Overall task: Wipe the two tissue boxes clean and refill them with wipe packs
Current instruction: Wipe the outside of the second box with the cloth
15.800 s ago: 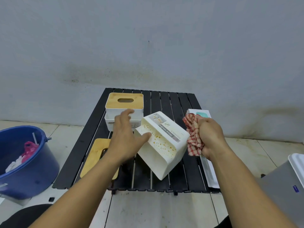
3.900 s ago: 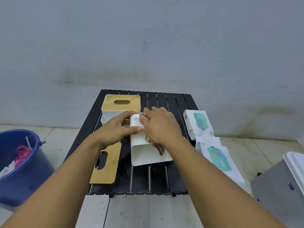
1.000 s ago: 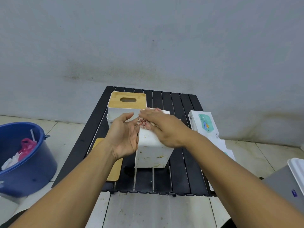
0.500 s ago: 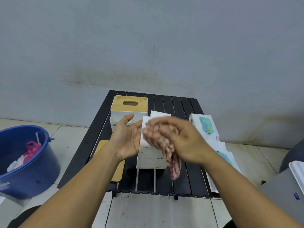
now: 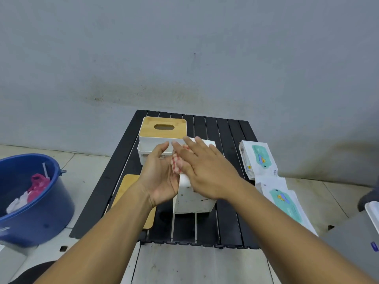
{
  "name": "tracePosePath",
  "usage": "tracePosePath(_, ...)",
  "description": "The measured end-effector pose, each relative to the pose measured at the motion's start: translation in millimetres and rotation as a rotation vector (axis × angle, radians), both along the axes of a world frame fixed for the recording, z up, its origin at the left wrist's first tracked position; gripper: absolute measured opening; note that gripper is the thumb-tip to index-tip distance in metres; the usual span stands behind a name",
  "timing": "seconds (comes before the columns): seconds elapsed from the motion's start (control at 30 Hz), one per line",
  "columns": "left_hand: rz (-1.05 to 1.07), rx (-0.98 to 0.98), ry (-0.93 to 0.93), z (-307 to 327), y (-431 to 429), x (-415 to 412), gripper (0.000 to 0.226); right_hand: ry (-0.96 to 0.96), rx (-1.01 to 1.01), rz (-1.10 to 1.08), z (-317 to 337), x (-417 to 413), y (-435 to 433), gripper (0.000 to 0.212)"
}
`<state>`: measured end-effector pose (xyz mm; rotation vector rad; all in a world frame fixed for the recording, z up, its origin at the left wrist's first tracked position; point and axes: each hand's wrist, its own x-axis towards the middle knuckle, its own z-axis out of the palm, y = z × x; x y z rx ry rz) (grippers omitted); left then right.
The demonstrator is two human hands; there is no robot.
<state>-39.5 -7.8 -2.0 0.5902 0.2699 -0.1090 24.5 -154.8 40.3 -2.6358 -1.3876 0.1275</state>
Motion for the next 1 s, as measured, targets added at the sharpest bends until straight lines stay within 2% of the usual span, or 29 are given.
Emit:
tracePosePath(0.13, -0.020, -0.030, -0.014, 3, -3, -2, 0.072, 0.084, -0.024, -0.081, 1, 41, 13, 0.053)
tracePosePath(0.27, 0.020, 0.108, 0.011, 7, -11, -1, 0.048, 0.187, 0.060, -0.186, -6, 72, 21, 0.051)
tracePosePath(0.37, 0.064, 0.153, 0.054, 5, -17, -1, 0.039, 0.132, 0.029, -0.188, -5, 72, 25, 0.053)
tracePosePath(0.57, 0.112, 0.127, 0.050, 4, -19, -3, 0.041, 0.011, 0.058, 0.018, -3, 14, -5, 0.054)
tracePosePath(0.67, 0.141, 0.170, 0.067, 7, -22, -3, 0.040, 0.026, 0.113, -0.027, -13, 1, -25, 0.054)
tracePosePath(0.87, 0.159, 0.245, 0.091, 14, -24, -5, 0.036, 0.465, 0.520, -0.388, -20, 3, -41, 0.052)
tracePosePath(0.93, 0.156, 0.272, 0.102, 17, -27, -8, 0.035, 0.775, 0.733, -0.552, -25, 8, -43, 0.043)
tracePosePath(1.0, 0.148, 0.383, 0.109, 20, -27, -11, 0.033, 1.064, 0.904, -0.729, -31, 17, -48, 0.038)
